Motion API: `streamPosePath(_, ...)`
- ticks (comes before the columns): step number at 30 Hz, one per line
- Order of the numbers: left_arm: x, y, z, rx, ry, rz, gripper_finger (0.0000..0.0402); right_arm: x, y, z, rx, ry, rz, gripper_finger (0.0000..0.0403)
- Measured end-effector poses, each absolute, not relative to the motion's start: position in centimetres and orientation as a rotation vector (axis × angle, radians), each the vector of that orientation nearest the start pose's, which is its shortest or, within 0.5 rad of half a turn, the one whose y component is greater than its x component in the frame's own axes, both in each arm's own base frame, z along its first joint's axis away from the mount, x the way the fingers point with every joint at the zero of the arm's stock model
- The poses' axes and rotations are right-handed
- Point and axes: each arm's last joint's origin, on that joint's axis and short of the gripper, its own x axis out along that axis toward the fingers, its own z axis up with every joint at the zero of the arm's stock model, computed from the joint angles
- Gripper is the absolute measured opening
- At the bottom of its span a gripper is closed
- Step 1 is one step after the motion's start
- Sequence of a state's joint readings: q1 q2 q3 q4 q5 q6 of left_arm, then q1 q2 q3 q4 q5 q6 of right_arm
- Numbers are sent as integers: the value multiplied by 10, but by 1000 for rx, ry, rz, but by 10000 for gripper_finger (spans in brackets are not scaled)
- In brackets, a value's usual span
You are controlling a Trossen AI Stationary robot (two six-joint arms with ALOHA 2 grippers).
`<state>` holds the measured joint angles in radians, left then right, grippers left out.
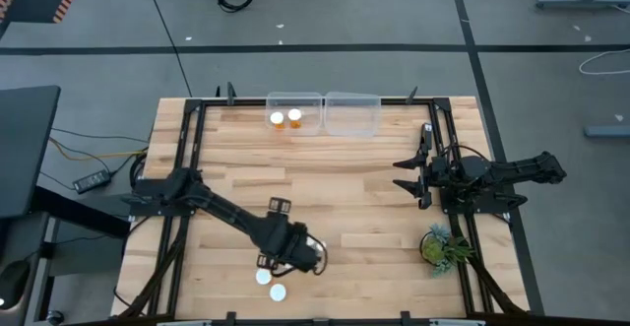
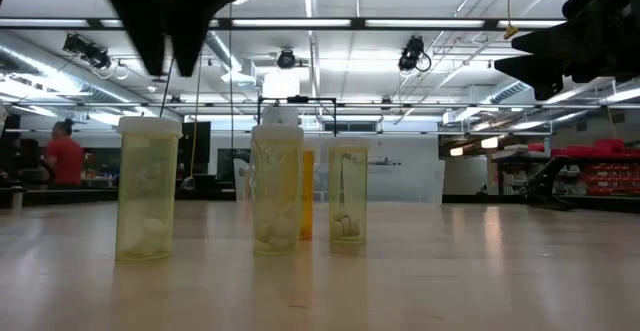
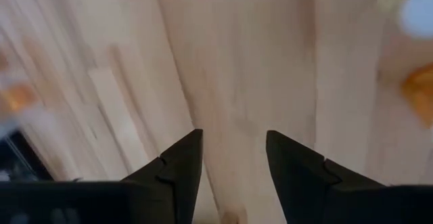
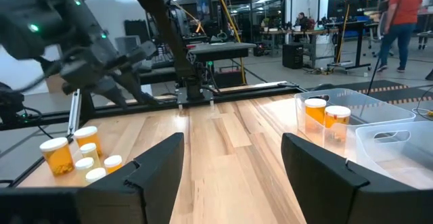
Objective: Pick and place medicine bottles into bin by pill shape (circle, oval)
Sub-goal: Put the large orange pill bottle into the left transparent bin
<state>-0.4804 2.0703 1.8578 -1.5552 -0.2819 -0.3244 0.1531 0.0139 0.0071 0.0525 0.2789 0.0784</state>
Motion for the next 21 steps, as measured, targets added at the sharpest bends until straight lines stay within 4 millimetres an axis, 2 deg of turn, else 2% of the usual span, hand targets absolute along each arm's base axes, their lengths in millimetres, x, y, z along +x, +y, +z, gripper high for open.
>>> streamPosePath(3,322,-172,239,353,1659,165,172,97,7,170,88,-49,-124,255)
streamPosePath(8,299,-186,225,133,1715,250,172,97,7,170,88,-49,-124,255)
streamPosePath(14,284,-209,207,-13,1724,297,172,97,7,170,88,-49,-124,255)
streamPosePath(21,279,-229,203,-62,1656,253,191,97,7,170,88,-49,-124,255)
